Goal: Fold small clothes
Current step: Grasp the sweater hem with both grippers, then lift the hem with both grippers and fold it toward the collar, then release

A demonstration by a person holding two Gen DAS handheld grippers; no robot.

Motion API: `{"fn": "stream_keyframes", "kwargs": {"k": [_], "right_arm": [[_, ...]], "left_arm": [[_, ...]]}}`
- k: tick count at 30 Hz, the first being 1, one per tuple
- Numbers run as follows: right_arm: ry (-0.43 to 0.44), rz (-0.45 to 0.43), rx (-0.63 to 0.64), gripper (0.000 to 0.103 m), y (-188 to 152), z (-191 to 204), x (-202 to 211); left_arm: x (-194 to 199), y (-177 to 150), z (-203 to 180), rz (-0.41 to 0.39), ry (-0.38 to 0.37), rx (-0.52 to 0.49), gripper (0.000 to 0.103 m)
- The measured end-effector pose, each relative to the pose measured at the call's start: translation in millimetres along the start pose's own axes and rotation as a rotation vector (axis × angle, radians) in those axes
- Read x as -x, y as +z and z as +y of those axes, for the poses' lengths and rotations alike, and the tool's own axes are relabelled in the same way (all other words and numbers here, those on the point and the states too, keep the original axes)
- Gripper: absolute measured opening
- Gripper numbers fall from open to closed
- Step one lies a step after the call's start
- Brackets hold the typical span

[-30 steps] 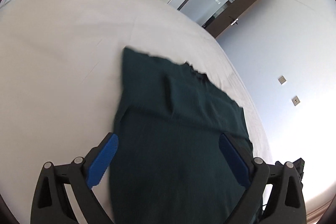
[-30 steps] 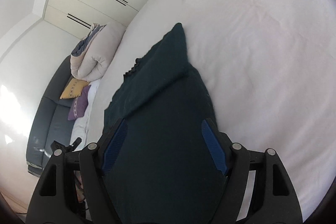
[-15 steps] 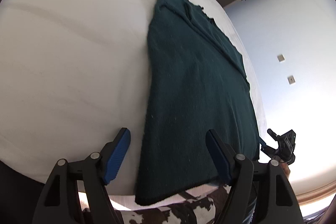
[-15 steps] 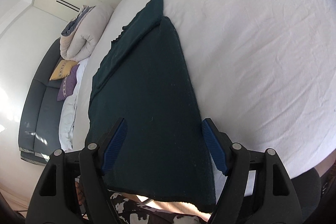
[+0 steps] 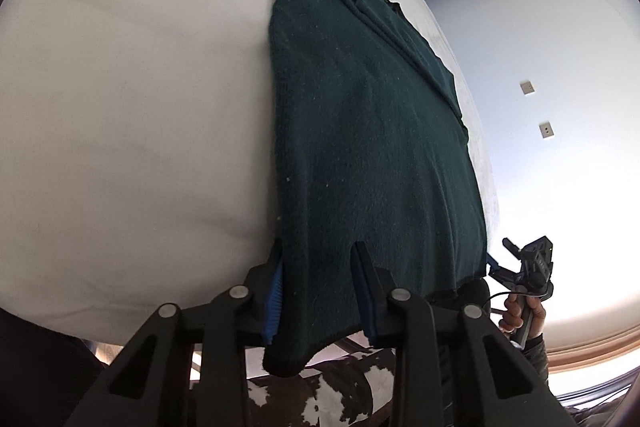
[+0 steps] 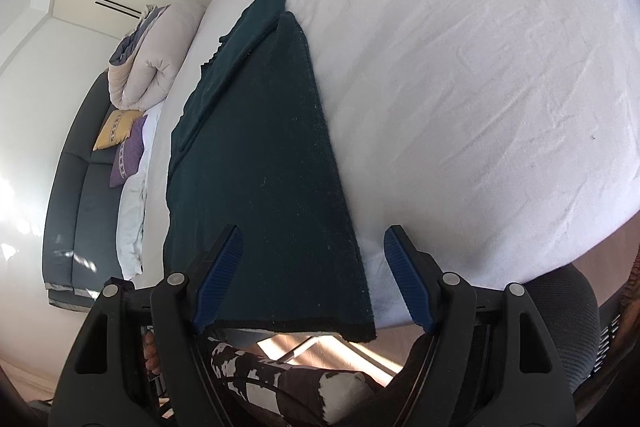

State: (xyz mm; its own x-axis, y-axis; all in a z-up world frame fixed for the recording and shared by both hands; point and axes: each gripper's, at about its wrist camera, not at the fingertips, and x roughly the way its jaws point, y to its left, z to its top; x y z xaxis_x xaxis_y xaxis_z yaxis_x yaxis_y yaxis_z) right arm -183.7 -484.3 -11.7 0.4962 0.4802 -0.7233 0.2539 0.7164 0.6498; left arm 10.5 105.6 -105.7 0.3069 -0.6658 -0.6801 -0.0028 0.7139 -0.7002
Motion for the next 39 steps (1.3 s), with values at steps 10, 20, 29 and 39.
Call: {"fn": "stream_keyframes", "kwargs": {"k": [10, 20, 29, 39], "right_arm": [[-0.018, 0.108, 0.028, 0.072, 2, 1, -7], [0.011, 0.170, 0.022, 0.050, -1, -1, -16], [0.008, 0.199, 0.036, 0.011, -7, -1, -23], [0.178, 0.069, 0.050, 0.007, 8, 31, -4]], "left_arm": [[1, -1, 1, 0.014, -0.004, 0.008, 0.032], [5, -5, 2, 0.031, 0.023, -0.008, 0.008], [8, -7, -1, 0.027, 0.018, -0.022, 0.007], [35, 6, -6, -0.052, -0.176, 0.040, 0.007]]}}
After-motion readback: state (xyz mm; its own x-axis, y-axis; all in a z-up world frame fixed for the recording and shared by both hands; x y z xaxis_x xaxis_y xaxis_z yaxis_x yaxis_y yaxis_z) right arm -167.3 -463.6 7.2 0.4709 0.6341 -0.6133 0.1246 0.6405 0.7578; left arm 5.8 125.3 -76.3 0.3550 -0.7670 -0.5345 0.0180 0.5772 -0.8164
